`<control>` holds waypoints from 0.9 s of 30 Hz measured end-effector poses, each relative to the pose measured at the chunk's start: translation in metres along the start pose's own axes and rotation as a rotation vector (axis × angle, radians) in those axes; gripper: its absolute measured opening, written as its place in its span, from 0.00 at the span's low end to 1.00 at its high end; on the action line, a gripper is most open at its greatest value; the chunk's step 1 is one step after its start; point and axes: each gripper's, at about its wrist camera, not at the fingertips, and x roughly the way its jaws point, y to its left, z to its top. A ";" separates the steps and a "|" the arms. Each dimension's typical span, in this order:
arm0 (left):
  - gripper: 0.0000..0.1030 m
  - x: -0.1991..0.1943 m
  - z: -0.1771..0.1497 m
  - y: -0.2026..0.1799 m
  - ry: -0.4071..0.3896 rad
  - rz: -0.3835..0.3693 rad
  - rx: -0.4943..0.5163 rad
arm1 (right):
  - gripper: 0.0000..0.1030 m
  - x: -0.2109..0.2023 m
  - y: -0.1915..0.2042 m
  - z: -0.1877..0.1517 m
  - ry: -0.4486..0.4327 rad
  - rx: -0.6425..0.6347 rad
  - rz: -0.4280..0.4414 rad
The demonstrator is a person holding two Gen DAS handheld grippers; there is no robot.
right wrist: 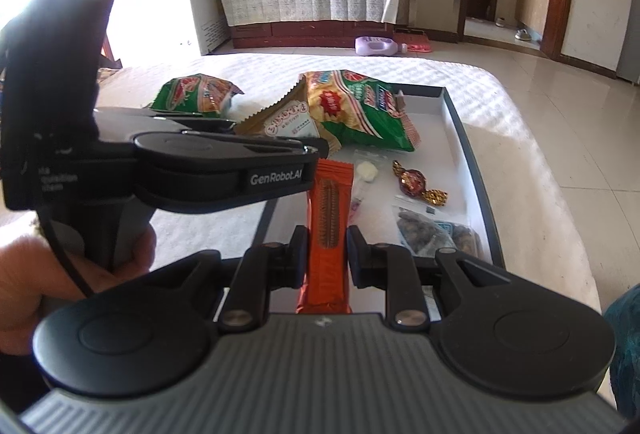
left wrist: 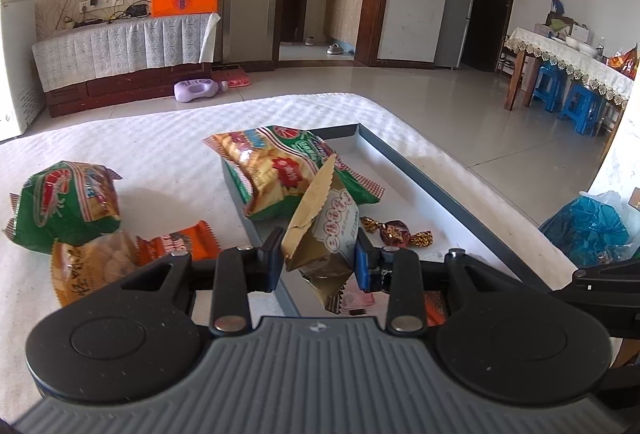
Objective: Organize snacks
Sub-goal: 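Open the left tool to drop the brown paper packet into the box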
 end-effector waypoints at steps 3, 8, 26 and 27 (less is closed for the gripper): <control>0.38 0.006 -0.001 -0.004 0.009 -0.003 0.000 | 0.24 0.001 -0.005 -0.002 0.005 0.011 -0.013; 0.38 0.016 -0.003 -0.008 0.022 -0.006 0.000 | 0.24 0.002 -0.013 -0.003 0.012 0.031 -0.038; 0.62 0.030 -0.007 -0.016 0.041 -0.005 0.022 | 0.24 0.007 -0.018 -0.004 0.022 0.050 -0.051; 0.63 0.029 -0.007 -0.015 0.038 -0.009 0.020 | 0.24 0.008 -0.019 -0.005 0.022 0.052 -0.052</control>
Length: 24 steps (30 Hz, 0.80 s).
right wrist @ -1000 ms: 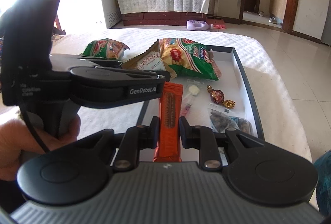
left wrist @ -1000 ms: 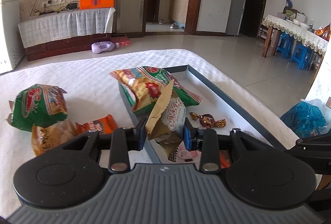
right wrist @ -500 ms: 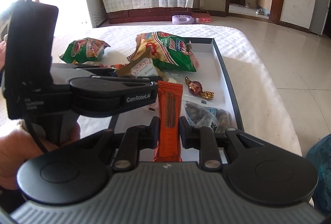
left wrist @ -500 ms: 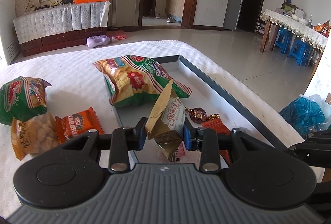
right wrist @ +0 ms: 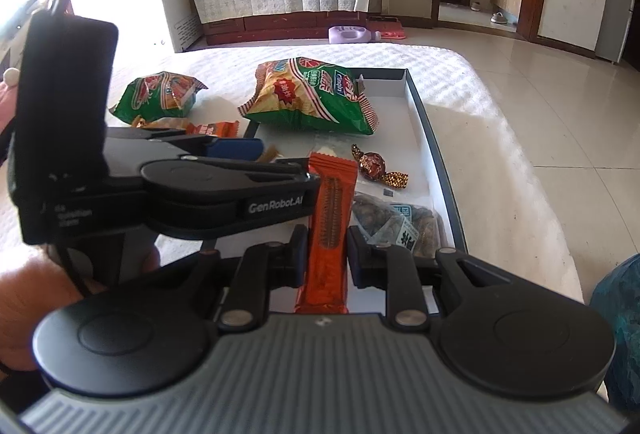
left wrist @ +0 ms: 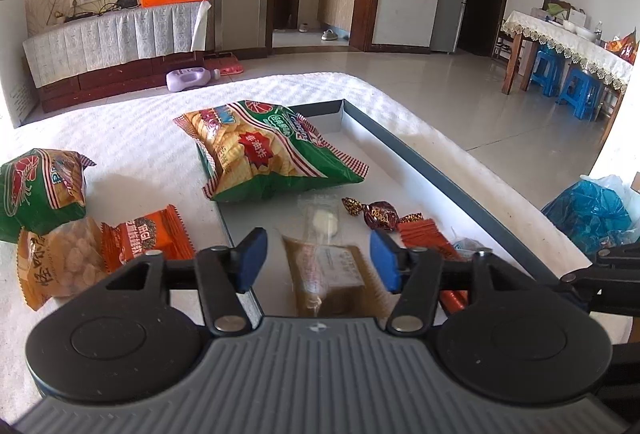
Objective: Organize snacks
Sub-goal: 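Open the left tool to drop the brown paper packet into the box, then lower the orange candy bar into the box and open the right tool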
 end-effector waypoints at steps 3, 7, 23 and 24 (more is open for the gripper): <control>0.64 -0.003 0.001 0.000 -0.007 -0.004 0.004 | 0.24 0.001 0.001 -0.001 0.001 -0.002 -0.002; 0.65 -0.010 0.001 0.001 -0.017 -0.005 0.007 | 0.24 0.001 0.000 -0.001 -0.004 0.001 -0.003; 0.69 -0.054 0.006 0.035 -0.073 0.032 -0.002 | 0.24 0.009 -0.004 0.008 -0.057 0.031 -0.047; 0.69 -0.056 0.006 0.038 -0.075 0.036 0.000 | 0.24 0.011 -0.004 0.009 -0.060 0.031 -0.052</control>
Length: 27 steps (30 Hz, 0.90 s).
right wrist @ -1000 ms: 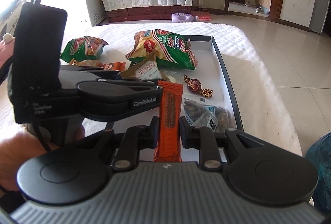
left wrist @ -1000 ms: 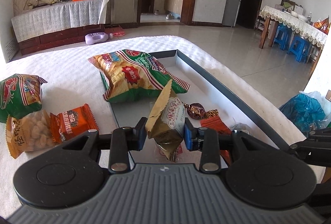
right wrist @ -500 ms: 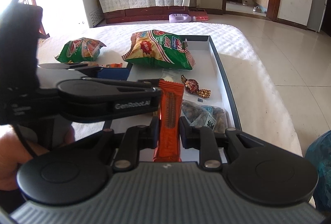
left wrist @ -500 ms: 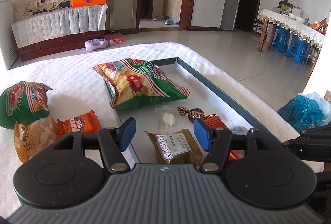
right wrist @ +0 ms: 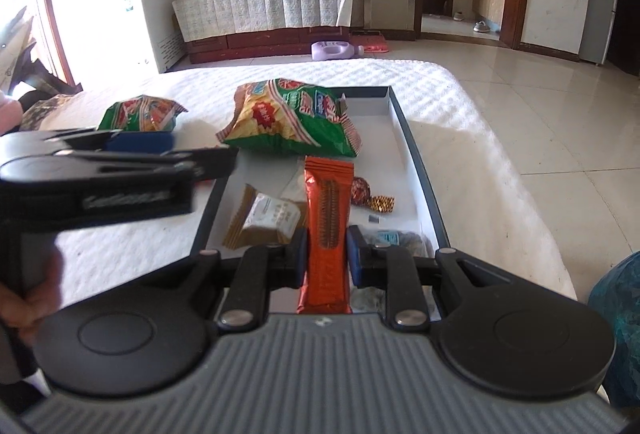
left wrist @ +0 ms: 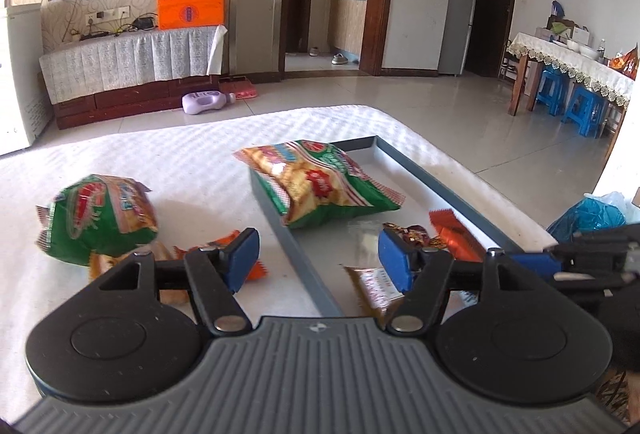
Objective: Organize snacks
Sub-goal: 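Lower the orange candy bar into the box and open the right tool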
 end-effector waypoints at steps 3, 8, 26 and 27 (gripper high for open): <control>0.70 -0.007 0.000 0.008 -0.006 0.012 0.004 | 0.24 0.008 -0.001 0.006 -0.004 0.007 -0.010; 0.70 -0.015 -0.003 0.022 -0.004 0.038 0.001 | 0.24 0.026 -0.002 0.011 0.015 0.031 -0.019; 0.74 -0.036 -0.001 0.054 -0.023 0.099 -0.034 | 0.40 0.019 0.010 0.012 -0.038 0.036 -0.077; 0.74 -0.038 0.000 0.058 -0.029 0.112 -0.041 | 0.40 0.013 0.012 0.013 -0.067 0.043 -0.063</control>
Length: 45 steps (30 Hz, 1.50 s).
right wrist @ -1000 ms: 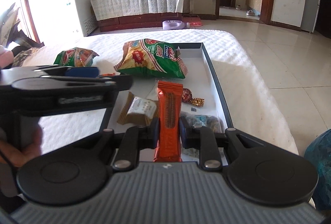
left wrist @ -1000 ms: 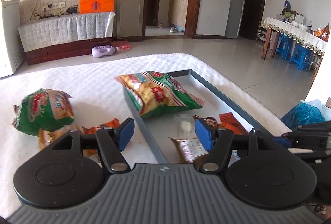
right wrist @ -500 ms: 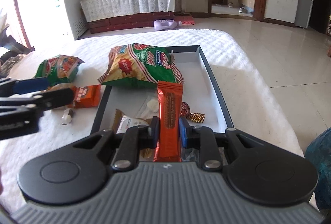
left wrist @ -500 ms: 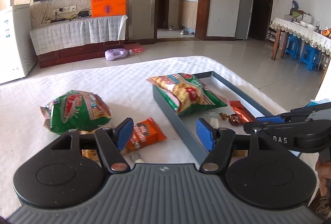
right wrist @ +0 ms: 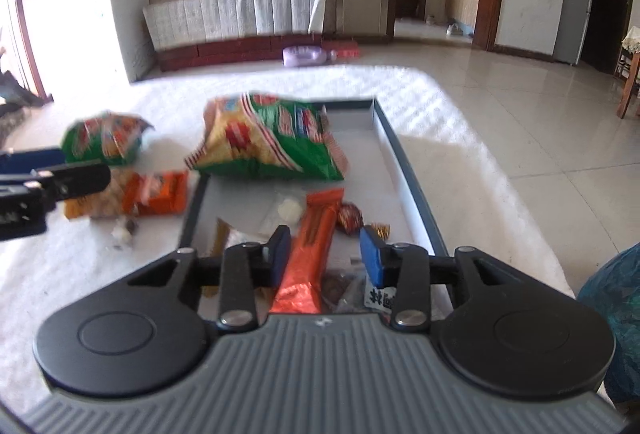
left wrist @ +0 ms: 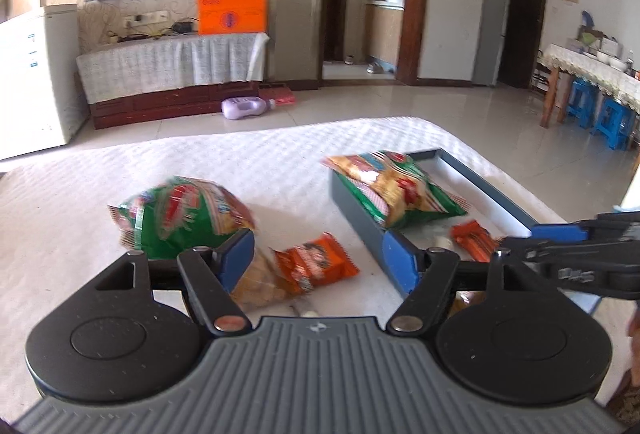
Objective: Organize snacks
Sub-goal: 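Lower the orange candy bar into the box and open the right tool, then move the right tool to the small white candy while the left tool approaches the tan peanut bag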
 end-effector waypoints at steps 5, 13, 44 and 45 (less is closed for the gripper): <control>0.74 -0.007 0.005 0.037 -0.008 0.071 -0.073 | 0.40 -0.018 0.024 0.004 -0.073 -0.031 0.145; 0.74 -0.021 0.005 0.086 -0.011 0.147 -0.141 | 0.40 0.008 0.112 -0.010 0.085 -0.226 0.307; 0.77 0.061 -0.026 0.080 0.190 0.114 -0.205 | 0.24 0.032 0.123 -0.029 0.257 -0.274 0.295; 0.77 0.065 -0.028 0.078 0.187 0.105 -0.215 | 0.24 0.031 0.123 -0.029 0.257 -0.283 0.296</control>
